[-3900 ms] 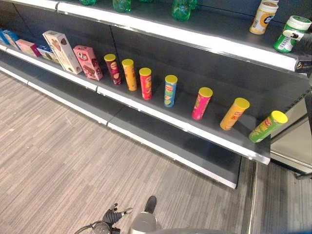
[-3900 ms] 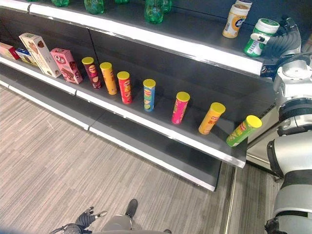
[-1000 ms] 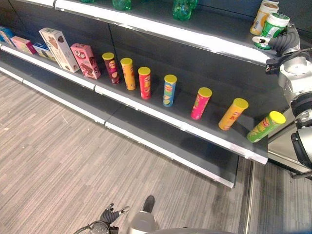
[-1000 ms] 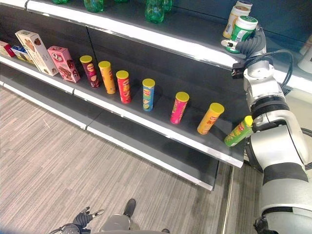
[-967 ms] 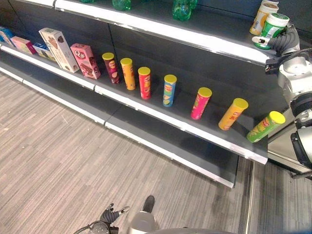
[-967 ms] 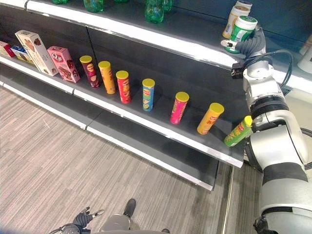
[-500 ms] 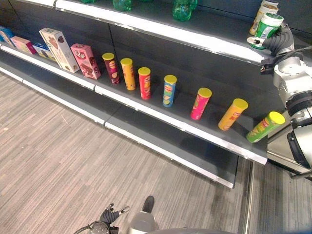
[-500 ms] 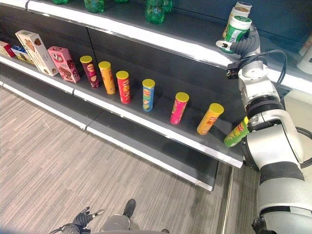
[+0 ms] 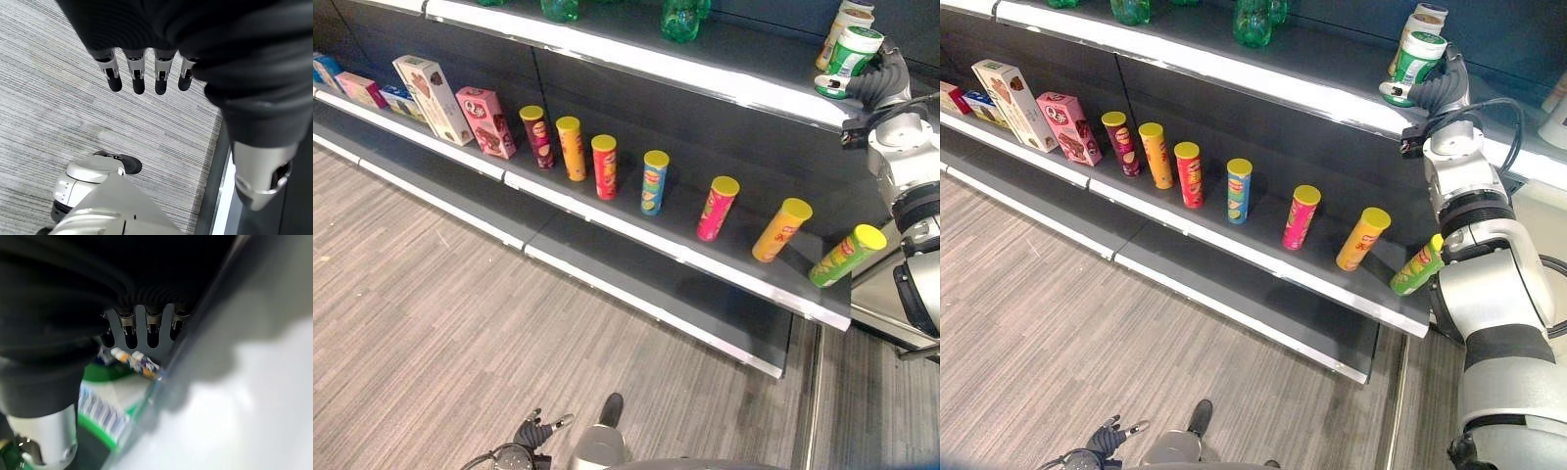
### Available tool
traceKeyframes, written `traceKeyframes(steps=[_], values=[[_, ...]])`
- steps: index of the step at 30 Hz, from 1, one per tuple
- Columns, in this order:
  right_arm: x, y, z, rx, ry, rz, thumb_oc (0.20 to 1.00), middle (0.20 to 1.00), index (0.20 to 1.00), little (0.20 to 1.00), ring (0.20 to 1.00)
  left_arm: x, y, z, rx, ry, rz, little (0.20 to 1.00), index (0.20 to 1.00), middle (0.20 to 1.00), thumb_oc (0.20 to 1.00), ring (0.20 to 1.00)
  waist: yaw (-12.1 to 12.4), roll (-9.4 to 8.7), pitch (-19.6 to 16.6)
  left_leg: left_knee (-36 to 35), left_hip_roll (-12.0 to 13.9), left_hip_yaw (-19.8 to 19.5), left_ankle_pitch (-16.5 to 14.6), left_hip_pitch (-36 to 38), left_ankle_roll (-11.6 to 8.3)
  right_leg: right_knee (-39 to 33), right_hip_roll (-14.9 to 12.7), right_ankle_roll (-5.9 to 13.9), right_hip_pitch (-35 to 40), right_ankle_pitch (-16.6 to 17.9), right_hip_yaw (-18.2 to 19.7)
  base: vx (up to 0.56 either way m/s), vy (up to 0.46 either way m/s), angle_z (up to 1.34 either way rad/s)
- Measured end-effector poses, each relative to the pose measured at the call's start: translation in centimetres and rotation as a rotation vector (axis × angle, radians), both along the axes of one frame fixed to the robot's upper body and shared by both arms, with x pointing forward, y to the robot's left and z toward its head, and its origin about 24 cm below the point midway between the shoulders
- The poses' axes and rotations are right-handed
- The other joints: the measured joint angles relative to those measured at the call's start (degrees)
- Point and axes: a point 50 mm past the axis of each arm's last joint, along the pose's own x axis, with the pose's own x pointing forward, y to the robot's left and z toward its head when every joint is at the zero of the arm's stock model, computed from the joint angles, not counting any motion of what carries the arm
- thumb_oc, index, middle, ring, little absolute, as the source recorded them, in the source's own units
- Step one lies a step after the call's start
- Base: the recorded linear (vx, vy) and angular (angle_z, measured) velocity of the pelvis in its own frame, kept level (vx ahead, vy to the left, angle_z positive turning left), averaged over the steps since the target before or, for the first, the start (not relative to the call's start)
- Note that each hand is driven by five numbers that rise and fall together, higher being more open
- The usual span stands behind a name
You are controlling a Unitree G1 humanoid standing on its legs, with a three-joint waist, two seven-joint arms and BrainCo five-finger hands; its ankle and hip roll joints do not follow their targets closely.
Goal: Put the goods on the table back onto the shelves and tidy them up.
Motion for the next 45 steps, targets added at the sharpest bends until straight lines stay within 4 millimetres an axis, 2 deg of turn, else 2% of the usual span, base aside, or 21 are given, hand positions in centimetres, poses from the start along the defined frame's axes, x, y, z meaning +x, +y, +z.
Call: traceKeyframes(steps=[4, 10, 14, 16, 19, 22, 24, 27, 28, 29, 30, 32, 33, 34, 35, 36, 37, 40, 42, 43, 45], values=[[-0.5, 0.5, 1.8, -0.026, -0.079, 0.018, 1.000, 1.000, 1.000, 1.000, 1.000, 0.1, 0.0, 0.0, 0.007, -0.002, 0.003, 1.000, 1.000, 1.000, 1.000, 1.000, -0.2, 0.06, 0.0, 0.0, 0.0, 0.5, 0.0, 0.0, 0.00, 0.0, -0.1, 0.09, -0.3, 0.1, 0.7, 0.00, -0.008, -0.06], [-2.5, 2.6, 6.3, -0.124, -0.300, 0.111, 1.000, 1.000, 1.000, 1.000, 1.000, 0.2, 0.1, 0.1, 0.009, -0.004, 0.004, 1.000, 1.000, 1.000, 1.000, 1.000, -1.2, 0.27, 0.2, 0.0, 0.2, 1.8, 0.0, 0.6, 0.01, 0.0, -0.1, 0.19, 0.0, 0.2, 1.1, 0.00, -0.027, -0.07], [-4.7, 4.9, 9.1, -0.230, -0.467, 0.189, 1.000, 1.000, 1.000, 1.000, 1.000, 0.1, 0.3, 0.1, 0.012, 0.002, 0.016, 1.000, 1.000, 1.000, 1.000, 1.000, -2.8, 0.49, 0.3, 0.0, 0.7, 2.3, -0.1, 1.4, -0.05, 0.0, 0.1, 0.16, 0.5, 0.2, 1.8, -0.01, -0.029, -0.07], [-7.4, 7.3, 10.3, -0.344, -0.603, 0.301, 1.000, 1.000, 1.000, 1.000, 1.000, -0.2, 0.4, 0.0, 0.013, 0.007, 0.045, 1.000, 1.000, 1.000, 1.000, 1.000, -2.9, 0.57, 0.3, 0.0, 0.8, 3.4, -0.2, 2.0, 0.05, 0.0, 0.1, 0.19, 0.7, 0.3, 2.5, -0.02, -0.024, -0.20], [-10.2, 9.5, 10.6, -0.401, -0.718, 0.437, 1.000, 1.000, 1.000, 1.000, 1.000, -0.7, 0.8, 0.0, 0.024, 0.019, 0.052, 1.000, 1.000, 1.000, 1.000, 1.000, -4.3, 0.58, 0.4, -0.1, 1.0, 3.8, -0.5, 2.7, -0.01, 0.0, 0.1, 0.42, 1.2, 0.3, 2.9, -0.01, -0.030, -0.12], [-12.6, 11.7, 8.7, -0.429, -0.739, 0.653, 1.000, 1.000, 1.000, 1.000, 1.000, -0.7, 0.8, 0.0, 0.026, 0.020, 0.047, 1.000, 1.000, 1.000, 1.000, 1.000, -4.4, 0.53, 0.3, -0.4, 1.2, 5.5, -1.5, 3.6, 0.04, 0.0, 0.1, 0.60, 1.5, 0.2, 4.4, -0.03, -0.025, -0.24], [-13.9, 13.1, 5.8, -0.417, -0.671, 0.862, 1.000, 1.000, 1.000, 1.000, 1.000, -0.5, 0.7, 0.0, 0.032, 0.023, 0.014, 1.000, 1.000, 1.000, 1.000, 1.000, -5.0, 0.40, 0.2, -0.4, 1.3, 6.2, -1.6, 3.9, 0.23, 0.0, 0.0, 0.65, 1.5, 0.3, 5.0, -0.02, -0.015, -0.18], [-14.2, 14.0, 0.2, -0.220, -0.483, 1.097, 1.000, 1.000, 1.000, 1.000, 1.000, -0.5, 0.5, 0.0, 0.025, 0.021, -0.006, 1.000, 1.000, 1.000, 1.000, 1.000, -6.0, 0.37, 0.1, -0.4, 1.6, 7.0, -1.8, 3.9, 0.52, 0.0, -0.1, 0.64, 1.1, 0.5, 5.7, -0.06, -0.013, -0.13], [-13.8, 14.3, -3.5, -0.057, -0.347, 1.171, 1.000, 1.000, 1.000, 1.000, 1.000, -0.4, 0.2, 0.1, 0.024, 0.017, -0.032, 1.000, 1.000, 1.000, 1.000, 1.000, -6.2, -0.02, -0.2, -0.3, 1.6, 7.5, -1.8, 4.2, 0.60, 0.0, -0.1, 0.57, 1.0, 0.5, 6.2, -0.06, -0.008, -0.18], [-13.5, 14.3, -5.7, 0.010, -0.248, 1.197, 1.000, 1.000, 1.000, 1.000, 1.000, -0.3, 0.0, 0.0, 0.020, 0.019, -0.049, 1.000, 1.000, 1.000, 1.000, 1.000, -6.5, 0.31, -0.4, -0.1, 1.7, 8.1, -1.8, 3.8, 0.61, 0.4, -0.2, 0.69, 0.1, 0.5, 6.8, -0.09, -0.009, -0.30], [-13.0, 14.4, -11.2, 0.114, 0.016, 1.216, 1.000, 1.000, 1.000, 1.000, 1.000, 0.3, -0.4, 0.2, 0.012, 0.001, -0.085, 1.000, 1.000, 1.000, 1.000, 1.000, -6.4, 0.32, -0.7, 0.0, 1.8, 8.9, -1.9, 3.7, 0.67, 0.7, -0.2, 0.78, -0.4, 0.6, 7.4, -0.06, -0.008, -0.28], [-13.2, 14.3, -16.2, 0.153, 0.280, 1.212, 1.000, 1.000, 1.000, 1.000, 1.000, 1.0, -0.5, 0.3, 0.002, -0.017, -0.095, 1.000, 1.000, 1.000, 1.000, 1.000, -7.1, 1.09, -0.5, 0.0, 1.8, 9.5, -1.8, 3.5, 0.77, 0.7, -0.4, 0.96, -0.8, 0.8, 8.1, -0.04, -0.001, -0.26], [-14.0, 14.0, -20.4, 0.180, 0.495, 1.199, 1.000, 1.000, 1.000, 1.000, 1.000, 1.2, -0.3, 0.5, 0.007, -0.028, -0.114, 1.000, 1.000, 1.000, 1.000, 1.000, -7.5, 1.76, -0.4, 0.0, 1.8, 10.2, -1.7, 3.6, 1.04, 0.5, -0.5, 1.09, -1.0, 1.1, 8.8, -0.03, 0.009, -0.24], [-14.5, 13.6, -22.0, 0.169, 0.570, 1.188, 1.000, 1.000, 1.000, 1.000, 1.000, 1.5, -0.3, 0.6, 0.014, -0.033, -0.132, 1.000, 1.000, 1.000, 1.000, 1.000, -8.2, 1.95, -0.4, 0.0, 1.8, 10.6, -1.7, 3.7, 1.05, 0.3, -0.6, 1.18, -1.1, 1.2, 9.1, -0.04, 0.018, -0.34], [-14.9, 12.8, -24.8, 0.148, 0.695, 1.147, 1.000, 1.000, 1.000, 1.000, 1.000, 1.4, -0.2, 0.6, 0.018, -0.028, -0.145, 1.000, 1.000, 1.000, 1.000, 1.000, -8.6, 2.18, -0.4, 0.0, 1.9, 11.5, -1.8, 4.0, 1.15, 0.2, -0.6, 1.27, -1.5, 1.3, 10.0, -0.02, 0.013, -0.27], [-15.4, 11.8, -26.4, 0.140, 0.763, 1.096, 1.000, 1.000, 1.000, 1.000, 1.000, 1.7, -0.2, 0.7, 0.016, -0.035, -0.150, 1.000, 1.000, 1.000, 1.000, 1.000, -8.8, 2.39, -0.3, 0.0, 1.9, 11.8, -1.8, 4.0, 1.20, 0.2, -0.6, 1.31, -1.7, 1.3, 10.3, -0.01, 0.021, -0.27], [-16.1, 9.8, -29.2, 0.134, 0.872, 0.990, 1.000, 1.000, 1.000, 1.000, 1.000, 1.6, -0.2, 0.7, 0.013, -0.029, -0.162, 1.000, 1.000, 1.000, 1.000, 1.000, -9.2, 2.63, -0.3, 0.0, 1.9, 12.2, -1.9, 4.0, 1.34, 0.2, -0.7, 1.32, -1.8, 1.3, 10.6, 0.00, 0.015, -0.20], [-18.0, 6.4, -33.8, 0.160, 1.042, 0.742, 1.000, 1.000, 1.000, 1.000, 1.000, 1.2, -0.3, 0.5, 0.017, -0.004, -0.191, 1.000, 1.000, 1.000, 1.000, 1.000, -9.6, 2.84, -0.1, 0.0, 2.1, 13.6, -2.3, 4.9, 1.43, 0.1, -0.7, 1.36, -1.7, 1.4, 12.2, 0.02, 0.005, -0.26], [-20.2, 4.7, -36.6, 0.198, 1.148, 0.594, 1.000, 1.000, 1.000, 1.000, 1.000, 0.8, -0.3, 0.4, 0.013, 0.009, -0.197, 1.000, 1.000, 1.000, 1.000, 1.000, -10.0, 2.93, -0.1, 0.0, 2.3, 14.4, -2.6, 5.2, 1.43, 0.1, -0.5, 1.37, -1.6, 1.3, 12.8, 0.04, 0.010, -0.19], [-22.3, 3.9, -38.9, 0.259, 1.202, 0.467, 1.000, 1.000, 1.000, 1.000, 1.000, 0.7, -0.3, 0.2, 0.014, 0.023, -0.207, 1.000, 1.000, 1.000, 1.000, 1.000, -10.7, 2.84, 0.0, 0.0, 2.6, 14.7, -2.8, 6.0, 1.38, 0.1, -0.3, 1.38, -1.2, 1.3, 13.2, 0.06, 0.011, -0.17], [-25.1, 3.3, -41.3, 0.375, 1.262, 0.275, 1.000, 1.000, 1.000, 1.000, 1.000, 0.8, -0.5, 0.2, 0.013, 0.029, -0.224, 1.000, 1.000, 1.000, 1.000, 1.000, -10.8, 2.84, 0.0, 0.0, 2.8, 14.7, -3.0, 6.7, 1.20, 0.1, -0.1, 1.47, -0.5, 1.2, 13.3, 0.02, 0.003, -0.05]])
